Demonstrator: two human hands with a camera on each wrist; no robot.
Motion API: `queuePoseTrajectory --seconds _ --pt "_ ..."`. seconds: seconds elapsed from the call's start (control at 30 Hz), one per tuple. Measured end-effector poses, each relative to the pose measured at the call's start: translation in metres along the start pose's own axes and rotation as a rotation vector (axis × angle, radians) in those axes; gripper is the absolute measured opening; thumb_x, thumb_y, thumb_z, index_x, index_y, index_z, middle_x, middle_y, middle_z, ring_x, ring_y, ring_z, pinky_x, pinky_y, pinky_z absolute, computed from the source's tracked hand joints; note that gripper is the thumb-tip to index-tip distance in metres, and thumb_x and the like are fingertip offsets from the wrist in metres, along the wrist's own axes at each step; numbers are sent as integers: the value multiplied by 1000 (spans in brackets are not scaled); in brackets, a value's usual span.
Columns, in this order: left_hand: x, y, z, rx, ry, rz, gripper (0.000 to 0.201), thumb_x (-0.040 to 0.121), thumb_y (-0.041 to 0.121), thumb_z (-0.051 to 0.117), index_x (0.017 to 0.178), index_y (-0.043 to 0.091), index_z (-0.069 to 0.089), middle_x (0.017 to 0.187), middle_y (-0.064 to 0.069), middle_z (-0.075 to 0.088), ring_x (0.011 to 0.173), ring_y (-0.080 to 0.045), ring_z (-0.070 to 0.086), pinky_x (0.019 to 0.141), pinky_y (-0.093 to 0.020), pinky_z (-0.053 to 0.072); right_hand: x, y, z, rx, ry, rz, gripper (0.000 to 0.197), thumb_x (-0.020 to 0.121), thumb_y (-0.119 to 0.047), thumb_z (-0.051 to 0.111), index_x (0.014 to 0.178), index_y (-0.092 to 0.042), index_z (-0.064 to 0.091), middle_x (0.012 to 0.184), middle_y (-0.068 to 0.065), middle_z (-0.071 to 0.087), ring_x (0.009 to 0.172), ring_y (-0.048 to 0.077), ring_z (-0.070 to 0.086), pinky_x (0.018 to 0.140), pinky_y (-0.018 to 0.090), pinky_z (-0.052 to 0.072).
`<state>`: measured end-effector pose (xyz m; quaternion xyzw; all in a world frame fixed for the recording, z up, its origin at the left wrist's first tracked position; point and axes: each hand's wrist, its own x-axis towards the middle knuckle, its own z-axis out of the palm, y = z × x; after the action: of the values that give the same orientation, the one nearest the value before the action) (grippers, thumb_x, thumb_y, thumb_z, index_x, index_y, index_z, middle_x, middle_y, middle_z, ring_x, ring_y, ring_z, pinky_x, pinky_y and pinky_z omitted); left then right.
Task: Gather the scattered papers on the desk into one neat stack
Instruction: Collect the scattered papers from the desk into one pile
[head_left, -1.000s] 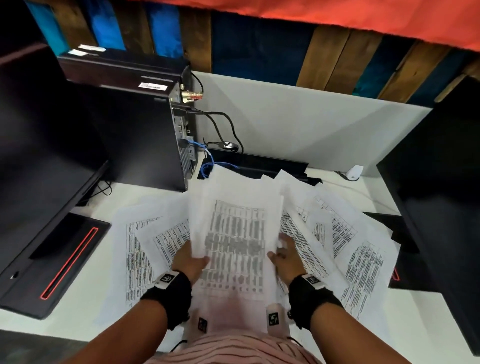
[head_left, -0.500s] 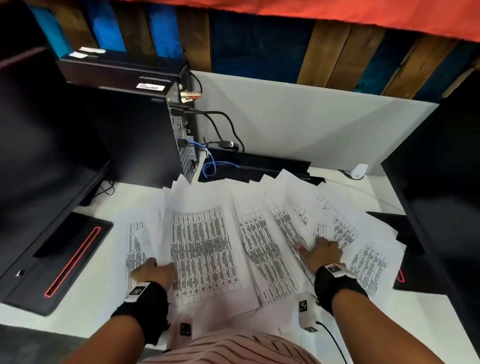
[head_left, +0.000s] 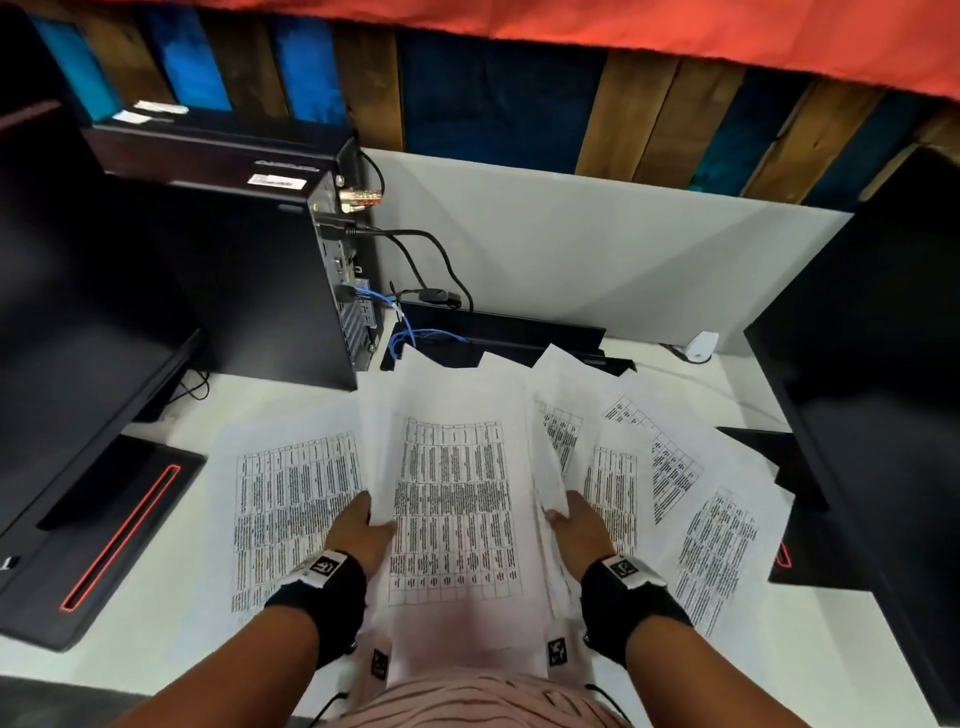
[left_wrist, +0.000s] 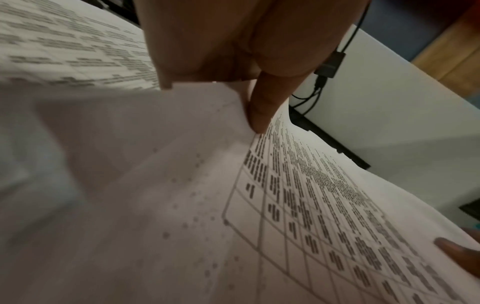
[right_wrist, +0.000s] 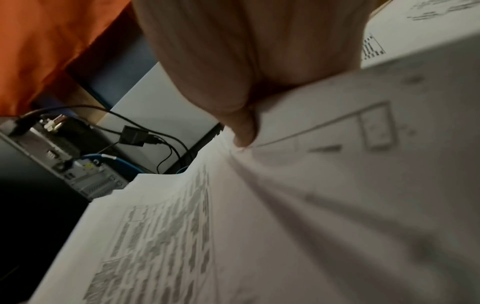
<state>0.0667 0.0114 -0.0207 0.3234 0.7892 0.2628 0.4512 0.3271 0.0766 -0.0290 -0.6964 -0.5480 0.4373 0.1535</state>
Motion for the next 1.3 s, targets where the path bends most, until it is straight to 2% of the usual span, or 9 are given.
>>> queuePoseTrajectory --seconds 0.13,0.27,0.47,0.6,0.73,0.87,0.97,1.13,1.3 --pt "2 10 18 144 5 39 33 91 15 56 116 -5 50 121 -21 52 99 -32 57 94 -39 49 1 16 -6 193 163 169 50 97 -10 46 145 -3 33 148 18 40 135 33 40 112 39 34" --pt "-2 18 37 256 -91 52 47 96 20 48 134 -7 37 143 -20 34 125 -34 45 109 -38 36 -3 27 -6 308 135 194 45 100 -14 43 143 -2 37 146 17 43 134 33 41 105 34 38" --pt "-5 32 52 377 -160 106 58 98 25 43 148 5 23 155 -15 24 143 -33 23 114 -37 23 -26 7 -10 529 -23 176 81 87 -70 38 150 -21 24 153 0 32 143 25 28 116 47 21" --pt "-2 31 56 272 -234 157 62 95 32 49 148 8 27 154 -6 28 144 -29 24 118 -41 23 -19 16 -14 296 92 188 57 86 -13 68 136 -1 44 132 14 56 115 31 56 102 38 43" --pt "2 39 59 126 -155 247 42 88 27 63 124 8 50 129 -10 50 119 -27 52 100 -36 43 -9 31 -15 311 266 260 49 87 -16 65 131 -1 50 105 15 62 90 27 61 79 31 51" --pt "13 39 59 92 -207 164 78 87 27 65 150 11 22 151 -11 36 133 -29 43 112 -41 35 -4 24 -24 315 408 252 26 88 -15 64 109 1 63 78 18 63 56 24 54 50 27 48" --pt "20 38 64 137 -260 171 77 89 21 63 151 11 19 153 -7 33 136 -28 40 114 -39 31 7 20 -26 331 412 218 23 85 -12 66 99 7 65 76 19 64 61 28 59 63 43 59" --pt "27 43 67 306 -320 201 73 94 24 56 152 10 14 159 -10 19 146 -24 22 119 -32 20 13 9 -32 351 229 134 41 92 -14 59 128 0 51 111 15 60 92 26 55 81 29 43" --pt "24 42 25 -28 -148 142 51 91 20 59 140 15 44 135 0 48 123 -24 50 99 -32 43 14 26 -35 302 253 57 73 87 -8 65 148 -21 28 134 1 49 118 28 52 99 38 45"
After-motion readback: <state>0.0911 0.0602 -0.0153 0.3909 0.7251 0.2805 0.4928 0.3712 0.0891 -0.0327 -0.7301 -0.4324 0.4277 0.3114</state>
